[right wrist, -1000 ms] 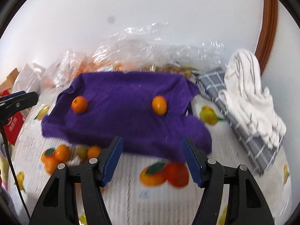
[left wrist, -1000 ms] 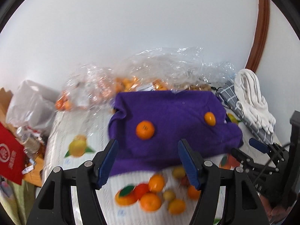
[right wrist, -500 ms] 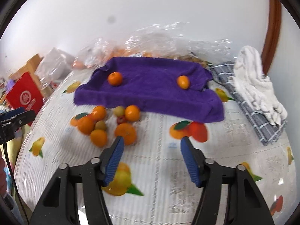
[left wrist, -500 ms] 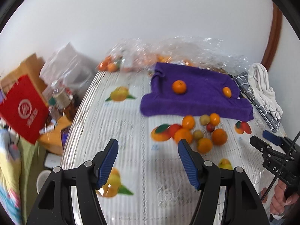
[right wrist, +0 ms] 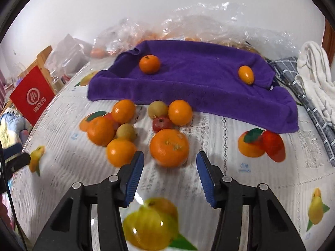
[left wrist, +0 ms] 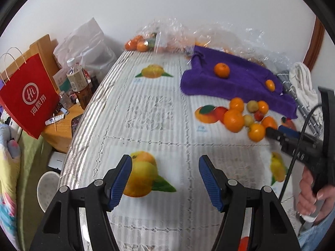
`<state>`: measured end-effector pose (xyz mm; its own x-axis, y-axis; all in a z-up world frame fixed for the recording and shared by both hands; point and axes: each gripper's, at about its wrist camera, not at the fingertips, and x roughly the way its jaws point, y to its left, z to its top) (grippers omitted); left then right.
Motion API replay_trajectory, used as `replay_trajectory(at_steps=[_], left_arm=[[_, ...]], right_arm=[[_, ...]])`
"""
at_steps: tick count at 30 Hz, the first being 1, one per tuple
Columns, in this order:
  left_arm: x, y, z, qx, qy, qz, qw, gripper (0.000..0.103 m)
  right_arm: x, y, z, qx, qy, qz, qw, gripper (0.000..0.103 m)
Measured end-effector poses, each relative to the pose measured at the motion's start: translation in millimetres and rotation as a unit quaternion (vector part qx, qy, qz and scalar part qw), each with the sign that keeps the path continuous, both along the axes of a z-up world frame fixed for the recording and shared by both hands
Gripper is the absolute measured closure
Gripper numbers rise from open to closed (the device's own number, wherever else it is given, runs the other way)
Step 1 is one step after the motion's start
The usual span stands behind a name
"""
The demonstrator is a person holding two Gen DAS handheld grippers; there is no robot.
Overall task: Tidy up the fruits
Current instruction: 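Grasp a large mandarin with the right tool while the left tool grasps another mandarin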
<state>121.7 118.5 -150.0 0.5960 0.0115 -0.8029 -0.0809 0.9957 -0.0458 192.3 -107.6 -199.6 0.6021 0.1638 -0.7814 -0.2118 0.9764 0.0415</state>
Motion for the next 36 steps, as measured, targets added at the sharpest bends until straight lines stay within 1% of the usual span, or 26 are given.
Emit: replay_trajectory(at_steps=[3, 4, 5, 6, 8, 9, 12, 14, 17, 19, 22, 26, 31, 33, 36], left_arm=[[6, 0, -11, 0.003, 0.012, -0.013, 0.9998, 0.039], [7, -1, -13, 0.007, 0.015, -0.015, 0.9998, 0.039], [7, -2, -16, 0.011, 0.017, -0.017, 0.9996, 0.039], [7, -3, -19, 0.015, 0.019, -0.018, 0.9995, 0.039], [7, -2, -24, 0.017, 0.026, -0.014, 0.9994, 0.039], [6, -2, -27, 0.015, 0.03, -0.009, 0.9994, 0.039], [2, -1, -30, 0.01, 0.02, 0.004, 0.9997, 0.037], [1, -3, -29, 0.0, 0.012, 0.009, 0.9999, 0.037], [8, -12, -23, -0.027, 0.003, -0.017, 0.9995, 0.037], [17, -24, -16, -0.036, -0.004, -0.032, 0.9988, 0.037], [30, -48, -11, -0.022, -0.012, -0.059, 0.9979, 0.037], [47, -77, -13, -0.006, -0.013, -0.089, 0.996, 0.037], [64, -98, -18, 0.02, -0.011, -0.106, 0.9941, 0.037], [70, -100, -20, 0.014, -0.009, -0.103, 0.9945, 0.04], [79, -104, -24, -0.001, -0.012, -0.104, 0.9945, 0.05]], right_arm=[[11, 4, -5, 0.008, 0.005, 0.006, 1.0, 0.053], [13, 7, -7, 0.004, 0.006, 0.007, 1.0, 0.055], [15, 9, -8, -0.005, 0.004, 0.007, 1.0, 0.059], [15, 12, -9, -0.017, -0.002, 0.009, 1.0, 0.061], [12, 12, -9, -0.021, -0.007, 0.017, 1.0, 0.062], [10, 10, -8, -0.016, -0.004, 0.02, 1.0, 0.062], [0, 0, -4, -0.005, -0.003, 0.015, 1.0, 0.062], [-13, -8, 2, -0.014, -0.016, 0.012, 1.0, 0.062], [-33, -24, 10, -0.029, -0.029, 0.002, 0.999, 0.062], [-46, -37, 15, -0.031, -0.033, -0.007, 0.999, 0.062], [-61, -53, 21, -0.037, -0.045, -0.024, 0.998, 0.062], [-72, -74, 21, -0.045, -0.052, -0.047, 0.997, 0.062], [-76, -92, 13, -0.051, -0.049, -0.066, 0.995, 0.062], [-76, -96, 12, -0.046, -0.048, -0.068, 0.995, 0.062], [-78, -101, 12, -0.038, -0.048, -0.073, 0.995, 0.062]])
